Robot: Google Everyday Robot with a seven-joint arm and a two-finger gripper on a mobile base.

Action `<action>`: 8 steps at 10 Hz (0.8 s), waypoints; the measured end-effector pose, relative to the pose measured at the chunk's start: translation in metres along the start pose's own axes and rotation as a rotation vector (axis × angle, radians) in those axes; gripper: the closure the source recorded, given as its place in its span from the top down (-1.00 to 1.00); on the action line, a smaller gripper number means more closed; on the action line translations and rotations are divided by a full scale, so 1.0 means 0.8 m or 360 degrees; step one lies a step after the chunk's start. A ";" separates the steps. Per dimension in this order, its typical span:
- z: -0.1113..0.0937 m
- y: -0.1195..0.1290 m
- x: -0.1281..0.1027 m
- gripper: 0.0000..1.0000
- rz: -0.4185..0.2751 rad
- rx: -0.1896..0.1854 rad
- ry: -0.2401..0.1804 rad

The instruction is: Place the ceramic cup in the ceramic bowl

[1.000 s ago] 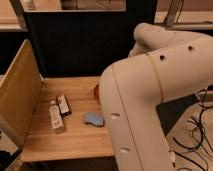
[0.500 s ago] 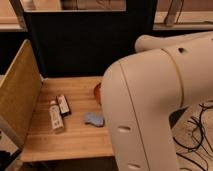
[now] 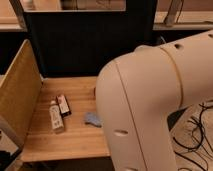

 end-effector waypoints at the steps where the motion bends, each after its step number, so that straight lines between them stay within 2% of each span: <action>1: 0.001 -0.001 0.007 0.60 -0.0007 0.0016 0.0021; 5: 0.002 0.001 0.006 0.60 -0.0013 0.0019 0.0026; 8: 0.023 0.012 0.009 0.60 -0.0033 0.0001 0.0079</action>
